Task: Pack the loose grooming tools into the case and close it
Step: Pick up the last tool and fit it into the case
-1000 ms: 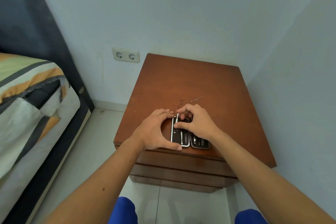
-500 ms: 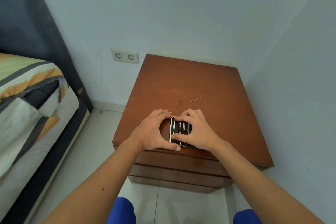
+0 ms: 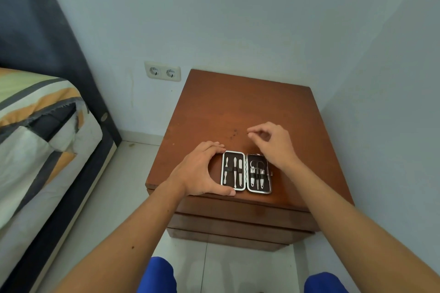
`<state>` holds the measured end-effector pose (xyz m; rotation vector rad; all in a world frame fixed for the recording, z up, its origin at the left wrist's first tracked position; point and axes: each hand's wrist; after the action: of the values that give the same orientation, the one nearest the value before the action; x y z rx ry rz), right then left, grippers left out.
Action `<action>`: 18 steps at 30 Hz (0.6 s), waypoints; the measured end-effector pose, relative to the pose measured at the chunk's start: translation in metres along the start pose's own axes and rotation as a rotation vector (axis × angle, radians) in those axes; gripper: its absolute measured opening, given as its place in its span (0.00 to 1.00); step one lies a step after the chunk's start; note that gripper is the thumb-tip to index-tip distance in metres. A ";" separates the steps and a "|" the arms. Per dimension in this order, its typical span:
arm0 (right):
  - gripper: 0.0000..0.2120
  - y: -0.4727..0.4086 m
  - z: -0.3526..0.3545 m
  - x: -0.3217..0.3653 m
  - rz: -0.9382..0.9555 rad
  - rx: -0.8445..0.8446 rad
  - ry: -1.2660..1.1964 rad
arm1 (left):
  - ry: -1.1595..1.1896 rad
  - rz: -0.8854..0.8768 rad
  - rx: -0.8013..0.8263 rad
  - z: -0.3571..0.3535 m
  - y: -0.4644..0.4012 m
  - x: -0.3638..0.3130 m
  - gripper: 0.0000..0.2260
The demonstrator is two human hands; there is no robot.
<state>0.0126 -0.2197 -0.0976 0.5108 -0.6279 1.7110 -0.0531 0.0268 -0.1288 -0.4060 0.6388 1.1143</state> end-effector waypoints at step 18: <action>0.04 -0.063 0.010 -0.010 0.219 0.428 0.512 | 0.006 -0.005 -0.017 0.000 0.001 -0.002 0.53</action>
<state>0.0759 -0.2229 -0.0874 0.2805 0.0589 2.0933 -0.0542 0.0255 -0.1269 -0.4257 0.6334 1.1148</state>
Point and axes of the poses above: each hand's wrist, its own y-axis away from the middle knuckle, its own z-axis out of the back of the hand, x = y × z, and after that the axes turned 5 degrees about x, right-handed
